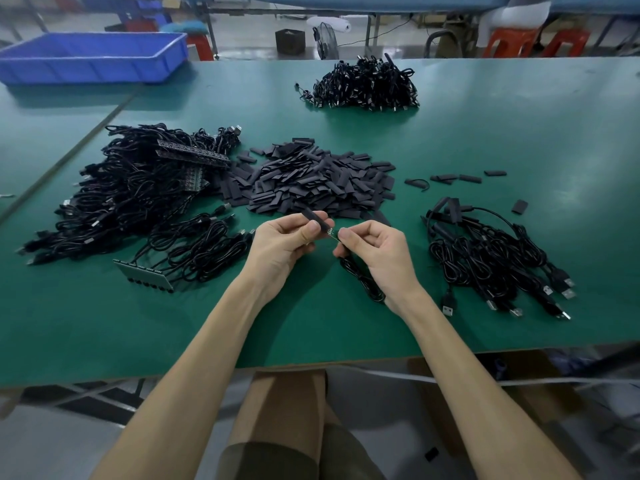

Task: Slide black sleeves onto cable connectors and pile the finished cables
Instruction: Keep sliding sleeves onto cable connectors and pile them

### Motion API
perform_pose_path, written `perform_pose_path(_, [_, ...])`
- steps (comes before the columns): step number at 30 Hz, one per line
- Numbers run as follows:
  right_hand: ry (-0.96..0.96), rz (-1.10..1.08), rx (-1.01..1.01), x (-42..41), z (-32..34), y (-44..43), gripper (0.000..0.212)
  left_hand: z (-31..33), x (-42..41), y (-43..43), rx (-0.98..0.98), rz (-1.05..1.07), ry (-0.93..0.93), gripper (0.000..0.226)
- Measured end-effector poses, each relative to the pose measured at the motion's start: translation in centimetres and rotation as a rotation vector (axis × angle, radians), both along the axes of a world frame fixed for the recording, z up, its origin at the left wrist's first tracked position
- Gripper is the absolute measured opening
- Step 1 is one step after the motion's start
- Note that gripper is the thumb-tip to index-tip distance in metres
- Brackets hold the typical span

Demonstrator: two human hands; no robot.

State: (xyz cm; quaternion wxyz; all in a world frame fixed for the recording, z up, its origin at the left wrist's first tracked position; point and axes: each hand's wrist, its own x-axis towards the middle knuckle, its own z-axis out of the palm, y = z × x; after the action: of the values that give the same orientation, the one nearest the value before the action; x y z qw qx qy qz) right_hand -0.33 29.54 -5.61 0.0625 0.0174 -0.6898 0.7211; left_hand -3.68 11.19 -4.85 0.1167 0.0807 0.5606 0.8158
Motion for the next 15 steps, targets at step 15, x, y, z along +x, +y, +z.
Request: perform_pose_path(15, [0.003, 0.02, 0.028, 0.06, -0.07, 0.0, 0.016, -0.44, 0.11, 0.38, -0.053, 0.057, 0.122, 0.016])
